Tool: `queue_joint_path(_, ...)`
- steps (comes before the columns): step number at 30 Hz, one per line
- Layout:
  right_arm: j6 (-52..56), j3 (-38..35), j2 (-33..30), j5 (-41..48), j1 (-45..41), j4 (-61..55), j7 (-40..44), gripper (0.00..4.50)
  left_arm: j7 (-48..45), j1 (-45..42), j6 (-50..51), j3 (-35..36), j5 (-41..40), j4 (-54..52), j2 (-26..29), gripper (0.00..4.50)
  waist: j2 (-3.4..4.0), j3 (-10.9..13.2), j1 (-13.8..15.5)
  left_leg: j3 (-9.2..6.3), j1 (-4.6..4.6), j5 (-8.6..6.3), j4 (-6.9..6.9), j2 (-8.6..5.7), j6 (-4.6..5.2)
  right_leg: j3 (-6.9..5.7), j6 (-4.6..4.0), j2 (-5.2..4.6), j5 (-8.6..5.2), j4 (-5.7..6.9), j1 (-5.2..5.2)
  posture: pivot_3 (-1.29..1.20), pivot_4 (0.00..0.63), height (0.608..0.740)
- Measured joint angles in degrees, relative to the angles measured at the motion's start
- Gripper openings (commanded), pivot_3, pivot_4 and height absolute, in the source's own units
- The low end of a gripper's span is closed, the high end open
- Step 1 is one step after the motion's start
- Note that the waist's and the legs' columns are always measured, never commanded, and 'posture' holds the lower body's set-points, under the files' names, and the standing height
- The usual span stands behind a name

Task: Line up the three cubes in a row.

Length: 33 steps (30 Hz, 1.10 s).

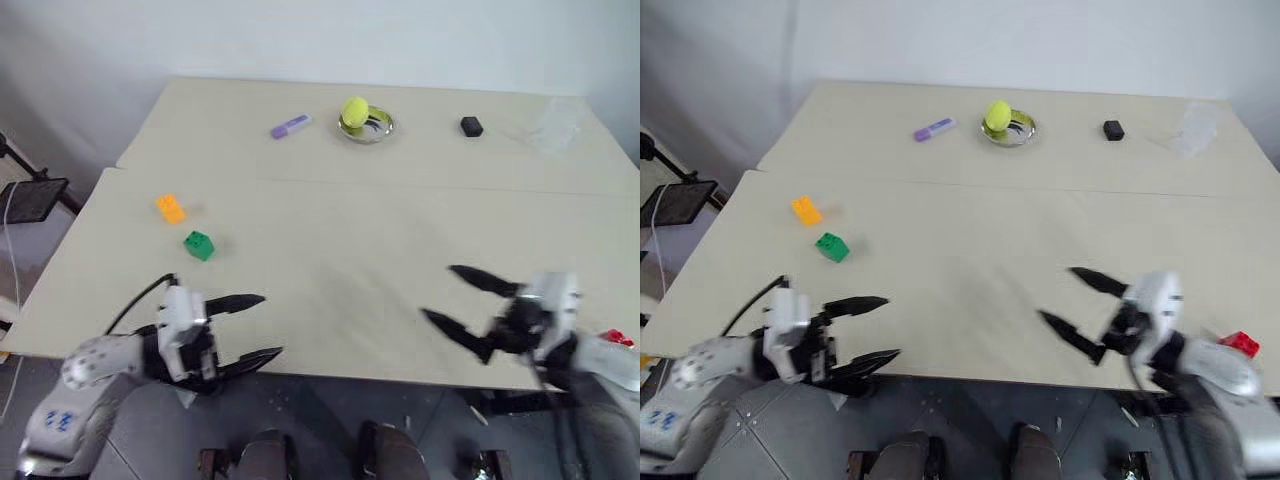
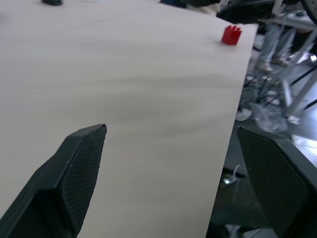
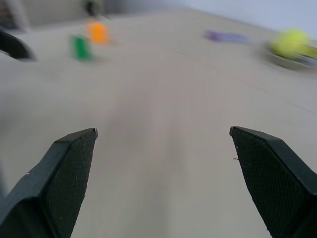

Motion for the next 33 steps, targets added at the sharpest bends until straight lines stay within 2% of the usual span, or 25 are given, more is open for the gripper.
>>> queue_joint_path(2,1.1,-13.1,0.6,0.6,6.6,0.3,-1.8,4.5,-2.4,-3.2,-1.3,-3.1,1.7,4.1,-0.8,4.47,0.03,-0.1,0.0,0.17,0.06,-0.02,-0.07,0.08,-0.05,0.01,-0.03,0.1,-0.02,0.0,-0.01,0.0,0.15,0.74)
queue_joint_path(5,1.3,-18.9,4.3,0.4,15.1,2.2,-0.8,4.5,-3.8,-7.2,-3.3,-5.4,4.4,9.6,-2.3,4.47,0.01,-0.1,-0.8,0.17,0.07,-0.02,-0.11,0.15,-0.11,0.02,-0.07,0.18,-0.04,-0.02,-0.01,0.0,0.15,0.74)
queue_joint_path(8,2.6,-19.3,7.1,-1.2,22.7,6.9,0.4,4.5,-4.4,-10.7,-5.0,-6.7,6.7,13.2,-3.6,4.47,0.07,-0.1,-1.1,0.21,0.08,-0.04,-0.11,0.12,-0.04,0.13,-0.07,0.15,-0.04,-0.13,0.0,0.0,0.15,0.74)
queue_joint_path(11,3.4,-18.7,8.4,-2.7,23.1,7.7,-2.1,4.5,-4.7,-11.2,-5.8,-8.1,8.0,14.2,-4.0,4.47,0.14,-0.2,-2.2,0.18,0.19,-0.1,-0.1,0.12,0.05,0.45,-0.06,0.14,-0.04,-0.15,-0.06,0.0,0.15,0.74)
queue_joint_path(13,7.3,-17.7,7.8,-1.4,21.2,6.7,-5.1,4.5,-4.7,-10.4,-6.0,-8.4,8.1,14.1,-4.2,4.47,0.14,-0.2,-3.1,0.28,0.26,-0.1,-0.09,0.14,0.08,0.59,-0.06,0.14,-0.03,-0.11,-0.09,0.0,0.15,0.74)
queue_joint_path(16,15.7,-17.3,3.2,3.0,15.6,4.8,-10.7,4.5,-4.5,-7.6,-5.1,-8.1,8.0,13.8,-4.0,4.47,0.19,-0.2,-3.8,0.36,0.33,-0.08,-0.07,0.09,0.15,0.82,-0.05,0.07,-0.03,-0.09,-0.17,0.0,0.15,0.74)
queue_joint_path(19,24.9,-17.2,-1.2,4.8,8.5,4.2,-19.1,4.5,-4.3,-6.0,-5.0,-7.9,8.0,13.0,-3.9,4.47,0.18,-0.2,-3.4,0.29,0.29,-0.06,-0.06,0.08,0.16,0.82,-0.06,0.05,-0.03,-0.06,-0.23,0.0,0.15,0.74)
queue_joint_path(20,29.1,-16.4,-1.8,5.4,3.7,4.7,-23.7,4.5,-4.2,-5.1,-5.0,-7.6,8.0,12.7,-3.7,4.47,0.16,-0.2,-3.2,0.29,0.3,-0.06,-0.04,0.08,0.16,0.82,-0.06,0.06,-0.03,-0.05,-0.23,0.0,0.15,0.74)
queue_joint_path(23,39.3,-14.9,-1.9,6.3,-6.7,6.9,-34.6,4.5,-3.9,-4.5,-5.0,-7.7,8.1,12.5,-3.6,4.47,0.19,-0.2,-2.4,0.32,0.2,-0.04,0.02,0.0,0.19,0.96,-0.05,0.02,-0.02,0.02,-0.35,0.0,0.15,0.74)
queue_joint_path(26,45.4,-13.3,-1.6,5.8,-12.3,7.7,-40.9,4.5,-3.7,-4.3,-5.2,-7.7,8.4,12.5,-3.6,4.47,0.23,-0.3,-1.5,0.34,0.12,-0.04,0.02,0.0,0.2,0.97,-0.04,0.04,-0.02,0.11,-0.38,0.0,0.15,0.74)
queue_joint_path(33,49.8,-8.5,4.1,-0.2,-14.2,7.8,-48.9,4.5,-3.3,-3.6,-6.6,-7.6,9.4,12.4,-3.6,4.47,0.27,-0.3,-1.3,0.49,0.08,-0.09,0.02,-0.03,0.29,1.02,0.1,0.04,0.06,0.0,-0.38,0.0,0.15,0.74)
